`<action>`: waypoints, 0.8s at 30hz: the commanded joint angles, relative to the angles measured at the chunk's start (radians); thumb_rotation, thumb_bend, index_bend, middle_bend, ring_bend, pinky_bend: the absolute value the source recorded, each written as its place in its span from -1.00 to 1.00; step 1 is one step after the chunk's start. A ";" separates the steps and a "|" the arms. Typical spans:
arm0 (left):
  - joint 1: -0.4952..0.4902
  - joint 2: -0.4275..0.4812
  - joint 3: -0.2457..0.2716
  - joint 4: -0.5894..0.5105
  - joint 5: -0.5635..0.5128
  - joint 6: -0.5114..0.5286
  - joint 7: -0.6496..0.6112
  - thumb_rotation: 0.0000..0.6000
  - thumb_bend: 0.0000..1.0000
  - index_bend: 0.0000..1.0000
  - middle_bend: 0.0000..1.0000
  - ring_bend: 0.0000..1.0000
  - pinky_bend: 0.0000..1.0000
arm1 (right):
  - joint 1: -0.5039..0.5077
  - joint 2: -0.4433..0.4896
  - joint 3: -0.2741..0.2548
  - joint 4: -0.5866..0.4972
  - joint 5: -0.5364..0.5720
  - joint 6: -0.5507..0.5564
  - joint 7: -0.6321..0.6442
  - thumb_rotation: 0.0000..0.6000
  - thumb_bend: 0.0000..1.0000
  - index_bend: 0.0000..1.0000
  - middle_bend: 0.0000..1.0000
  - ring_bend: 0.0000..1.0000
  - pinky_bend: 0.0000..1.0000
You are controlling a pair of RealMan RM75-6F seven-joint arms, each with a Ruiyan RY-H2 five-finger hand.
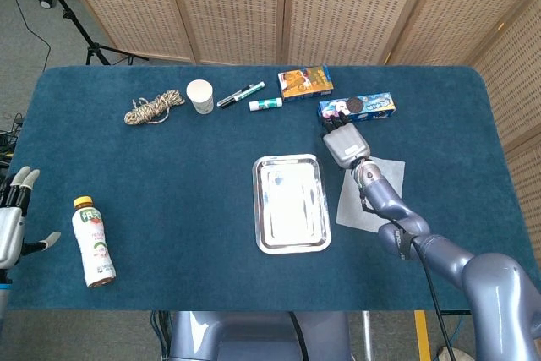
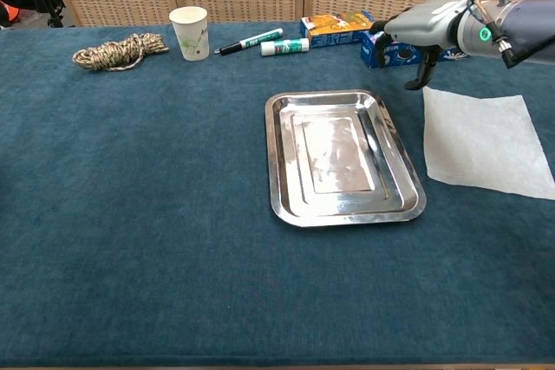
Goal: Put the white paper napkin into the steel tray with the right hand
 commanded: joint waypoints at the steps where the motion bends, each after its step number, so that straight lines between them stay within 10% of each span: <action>1: 0.000 -0.001 0.000 0.000 0.000 0.000 0.001 1.00 -1.00 -1.00 -1.00 -1.00 -1.00 | 0.001 0.005 -0.027 0.022 -0.035 0.006 -0.017 1.00 -0.28 -0.38 -1.00 -1.00 -1.00; 24: -0.008 -0.014 0.002 0.001 0.003 -0.022 0.027 1.00 -1.00 -1.00 -1.00 -1.00 -1.00 | -0.035 -0.013 -0.083 0.106 -0.170 -0.022 0.123 1.00 -0.27 -0.34 -1.00 -1.00 -1.00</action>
